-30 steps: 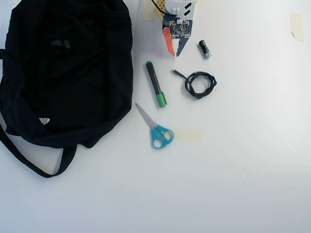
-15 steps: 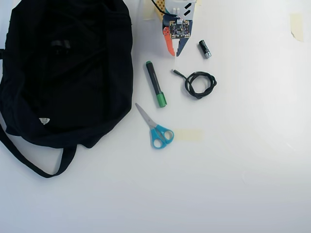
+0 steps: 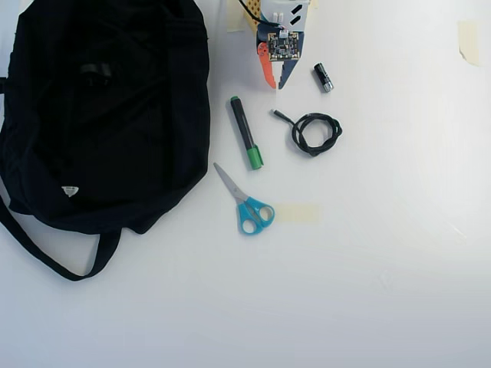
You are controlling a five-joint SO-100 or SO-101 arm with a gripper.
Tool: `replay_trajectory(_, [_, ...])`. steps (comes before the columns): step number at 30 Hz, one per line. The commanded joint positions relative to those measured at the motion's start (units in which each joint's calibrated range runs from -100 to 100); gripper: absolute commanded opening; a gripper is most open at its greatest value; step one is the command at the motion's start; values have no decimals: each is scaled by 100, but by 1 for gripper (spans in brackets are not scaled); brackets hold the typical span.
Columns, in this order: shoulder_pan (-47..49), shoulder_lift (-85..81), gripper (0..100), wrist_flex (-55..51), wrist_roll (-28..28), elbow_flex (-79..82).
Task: Put the bike light into the black bag
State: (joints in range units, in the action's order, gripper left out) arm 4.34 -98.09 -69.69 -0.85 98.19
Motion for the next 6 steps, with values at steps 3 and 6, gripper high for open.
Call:
replay_trajectory(3, [0,-116,2,-301,2,118])
replay_trajectory(6, [0,-116,2,-301,2,118])
